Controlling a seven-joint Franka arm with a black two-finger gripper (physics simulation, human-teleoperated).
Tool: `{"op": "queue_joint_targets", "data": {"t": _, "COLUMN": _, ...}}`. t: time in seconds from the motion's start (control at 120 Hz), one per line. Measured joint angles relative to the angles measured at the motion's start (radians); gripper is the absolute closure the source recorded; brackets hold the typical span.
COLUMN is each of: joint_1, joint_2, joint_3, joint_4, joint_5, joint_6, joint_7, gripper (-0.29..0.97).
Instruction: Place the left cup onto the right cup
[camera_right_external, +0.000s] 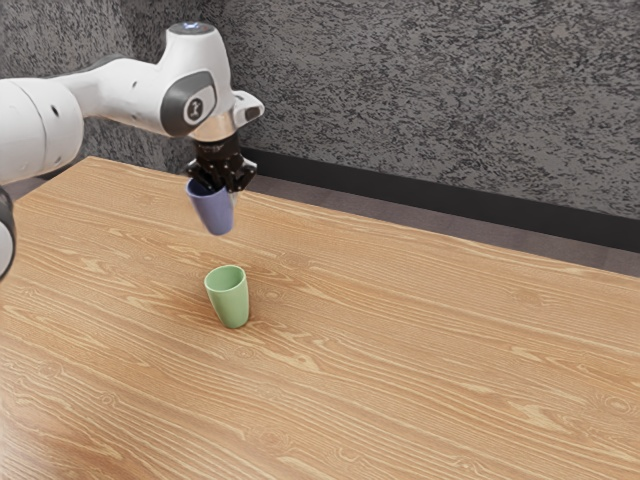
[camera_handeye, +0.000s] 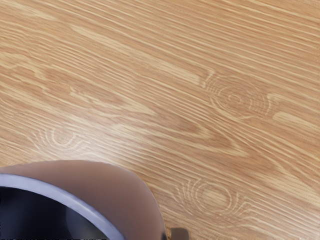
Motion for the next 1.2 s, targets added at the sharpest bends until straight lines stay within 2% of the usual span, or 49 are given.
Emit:
{"op": "queue_joint_targets", "data": {"t": 0.675, "joint_1": 0.000, "joint_2": -0.106, "joint_3": -0.092, "joint_4": -0.152, "joint_5": 0.000, "joint_6": -0.047, "joint_7": -0.123, "gripper": 0.78}}
{"op": "queue_joint_targets", "data": {"t": 1.2, "joint_1": -0.001, "joint_2": -0.155, "joint_3": -0.074, "joint_4": -0.228, "joint_5": 0.000, "joint_6": -0.054, "joint_7": -0.201, "gripper": 0.78}}
